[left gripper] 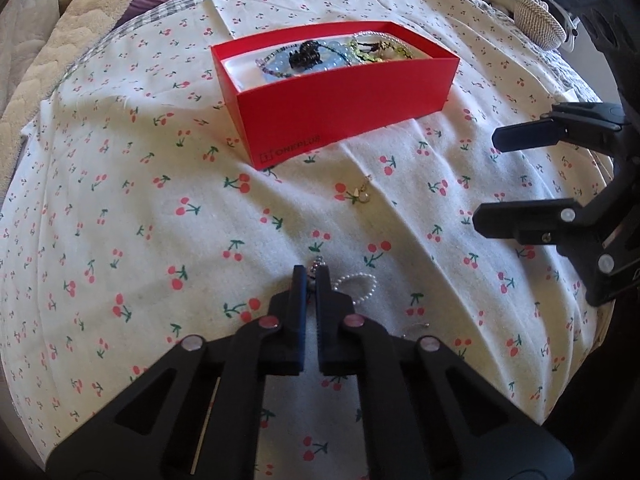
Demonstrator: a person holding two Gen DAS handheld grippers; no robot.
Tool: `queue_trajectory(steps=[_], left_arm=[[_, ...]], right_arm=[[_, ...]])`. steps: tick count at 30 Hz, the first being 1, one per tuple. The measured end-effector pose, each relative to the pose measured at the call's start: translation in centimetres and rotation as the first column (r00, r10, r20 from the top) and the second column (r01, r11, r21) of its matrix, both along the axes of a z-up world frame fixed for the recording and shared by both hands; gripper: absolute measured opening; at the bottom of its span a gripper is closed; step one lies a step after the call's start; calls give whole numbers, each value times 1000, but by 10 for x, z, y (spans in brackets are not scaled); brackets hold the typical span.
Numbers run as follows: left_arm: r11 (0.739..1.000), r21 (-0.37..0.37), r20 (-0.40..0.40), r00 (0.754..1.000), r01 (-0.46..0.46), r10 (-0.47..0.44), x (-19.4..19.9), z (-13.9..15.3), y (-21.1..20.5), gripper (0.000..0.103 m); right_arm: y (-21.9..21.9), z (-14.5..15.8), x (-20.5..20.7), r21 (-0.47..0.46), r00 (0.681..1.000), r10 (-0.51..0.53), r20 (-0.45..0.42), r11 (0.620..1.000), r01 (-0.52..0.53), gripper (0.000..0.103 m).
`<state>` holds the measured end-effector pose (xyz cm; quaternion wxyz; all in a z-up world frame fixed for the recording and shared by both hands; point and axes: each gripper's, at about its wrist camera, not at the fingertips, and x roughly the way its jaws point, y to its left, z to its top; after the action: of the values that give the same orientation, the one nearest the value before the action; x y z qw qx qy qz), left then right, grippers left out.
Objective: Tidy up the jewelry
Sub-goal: 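Move the left gripper to the small gold earring and grasp it, then grasp the gold stud earring with the right gripper while the left holds its earring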
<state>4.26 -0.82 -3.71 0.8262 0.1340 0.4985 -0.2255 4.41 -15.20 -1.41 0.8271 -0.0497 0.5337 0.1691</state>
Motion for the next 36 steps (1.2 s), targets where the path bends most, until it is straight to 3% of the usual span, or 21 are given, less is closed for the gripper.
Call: queue_trajectory(steps=[10, 12, 17, 23, 29, 31, 36], left_arm=[[997, -25, 15, 997, -76, 76, 8, 11, 21, 5], [996, -26, 13, 996, -85, 85, 8, 11, 24, 5], [994, -31, 3, 995, -101, 102, 10, 10, 28, 5], [995, -32, -5, 995, -99, 98, 11, 5, 31, 5], [996, -38, -19, 996, -84, 83, 13, -1, 33, 5], [996, -43, -21, 997, -75, 74, 14, -1, 33, 8], [997, -71, -33, 999, -30, 28, 11, -5, 30, 30]], right_arm=[[13, 2, 5, 28, 998, 44, 50, 999, -45, 84], [18, 3, 6, 38, 996, 60, 71, 997, -63, 80], [32, 4, 7, 46, 986, 123, 113, 991, -129, 56], [53, -5, 9, 41, 970, 207, 124, 976, -213, 41], [64, -14, 16, 28, 965, 226, 131, 972, -231, 40], [63, -18, 18, 23, 967, 223, 122, 974, -227, 40], [61, -31, 25, 7, 972, 215, 97, 976, -216, 40]])
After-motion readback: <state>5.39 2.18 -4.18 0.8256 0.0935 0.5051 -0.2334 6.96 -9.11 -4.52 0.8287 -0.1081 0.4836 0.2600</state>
